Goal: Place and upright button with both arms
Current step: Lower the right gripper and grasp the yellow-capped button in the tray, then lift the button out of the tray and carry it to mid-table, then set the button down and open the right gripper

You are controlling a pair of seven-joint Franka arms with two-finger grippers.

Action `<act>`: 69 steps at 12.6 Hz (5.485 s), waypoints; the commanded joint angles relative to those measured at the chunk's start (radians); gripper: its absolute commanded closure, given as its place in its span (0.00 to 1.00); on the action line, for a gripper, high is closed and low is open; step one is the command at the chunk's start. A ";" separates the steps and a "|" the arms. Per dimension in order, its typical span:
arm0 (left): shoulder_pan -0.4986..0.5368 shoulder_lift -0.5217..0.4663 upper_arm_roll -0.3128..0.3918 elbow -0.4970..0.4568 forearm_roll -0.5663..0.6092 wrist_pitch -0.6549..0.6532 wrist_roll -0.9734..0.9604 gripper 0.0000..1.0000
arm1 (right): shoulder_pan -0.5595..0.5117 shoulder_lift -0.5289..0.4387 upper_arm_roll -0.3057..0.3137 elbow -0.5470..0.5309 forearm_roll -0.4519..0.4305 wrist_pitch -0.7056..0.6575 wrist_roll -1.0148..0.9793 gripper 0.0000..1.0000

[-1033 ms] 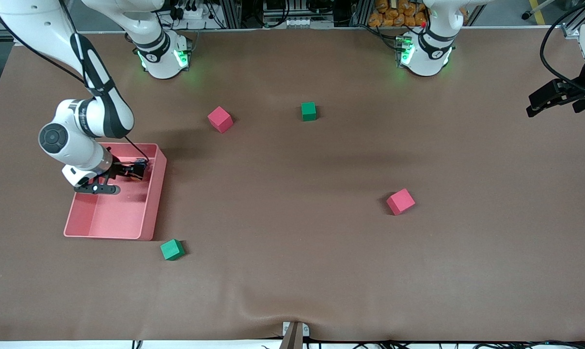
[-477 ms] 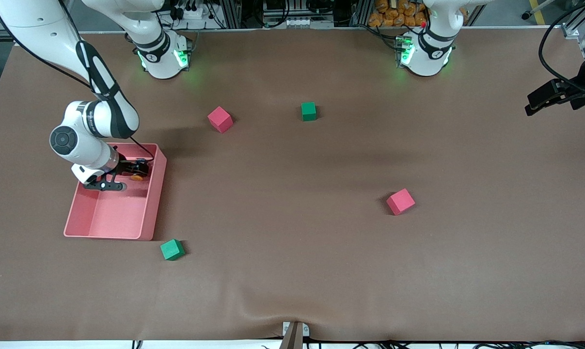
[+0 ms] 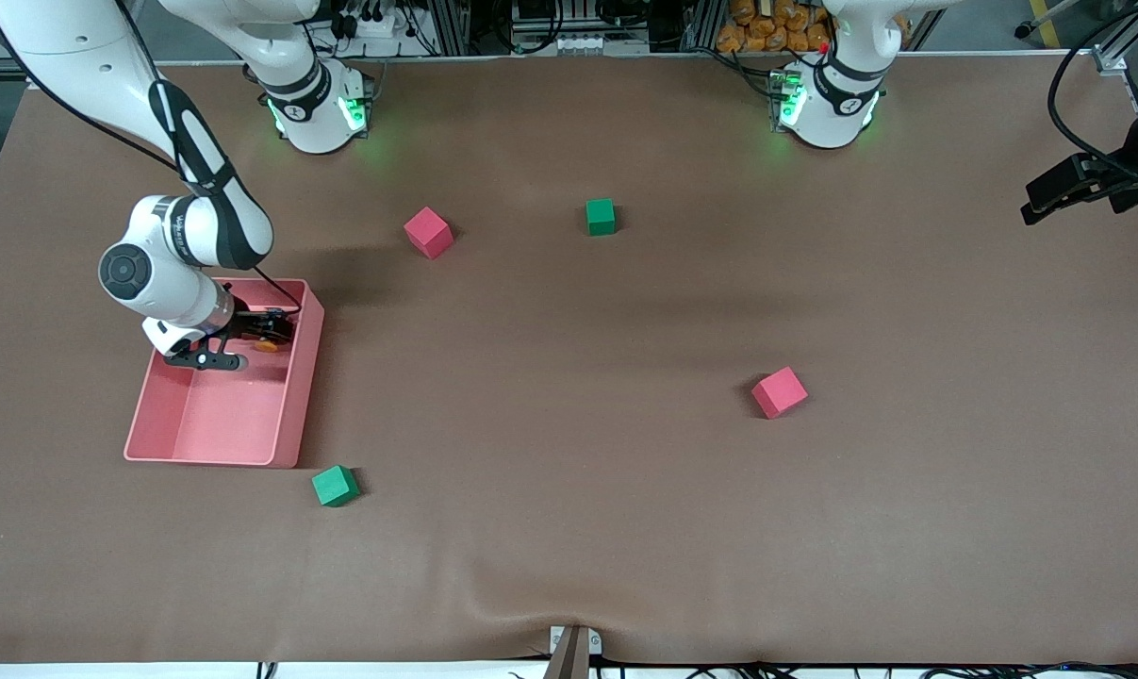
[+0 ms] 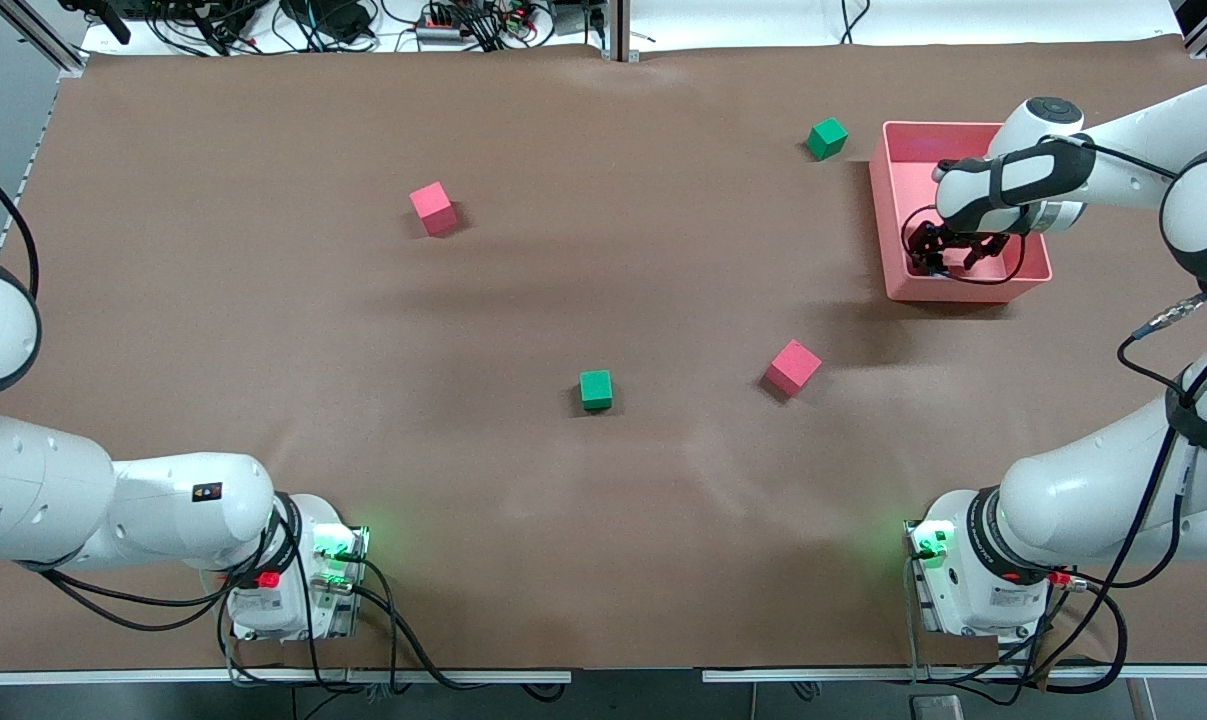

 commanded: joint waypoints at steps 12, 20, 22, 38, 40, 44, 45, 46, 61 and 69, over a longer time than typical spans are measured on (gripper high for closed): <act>-0.009 0.022 -0.009 0.024 0.014 0.001 -0.021 0.00 | -0.016 -0.065 -0.002 0.000 0.021 -0.027 -0.095 1.00; 0.000 0.025 -0.009 0.024 0.005 0.016 -0.021 0.00 | 0.011 -0.142 0.020 0.417 0.021 -0.677 -0.204 1.00; -0.002 0.025 -0.010 0.023 0.005 0.016 -0.021 0.00 | 0.021 -0.142 0.114 0.451 0.021 -0.679 -0.181 1.00; -0.002 0.027 -0.010 0.023 0.005 0.016 -0.021 0.00 | 0.553 0.339 0.228 0.899 -0.080 -0.469 1.043 1.00; -0.002 0.028 -0.010 0.023 0.005 0.016 -0.021 0.00 | 0.609 0.437 0.227 1.000 -0.142 -0.467 1.226 1.00; -0.002 0.028 -0.010 0.023 0.005 0.016 -0.021 0.00 | 0.729 0.533 0.216 1.065 -0.160 -0.367 1.273 1.00; -0.002 0.028 -0.010 0.023 0.005 0.016 -0.021 0.00 | 0.752 0.551 0.210 1.065 -0.176 -0.331 1.276 1.00; -0.002 0.028 -0.010 0.021 0.005 0.016 -0.019 0.00 | 0.771 0.562 0.205 1.066 -0.196 -0.304 1.273 0.99; -0.005 0.025 -0.076 0.000 0.017 0.079 -0.004 0.00 | 0.613 0.334 0.212 1.105 -0.311 -0.616 0.883 0.00; -0.107 0.161 -0.124 -0.019 0.020 0.134 -0.009 0.00 | 0.248 -0.031 0.215 0.866 -0.058 -0.869 0.226 0.00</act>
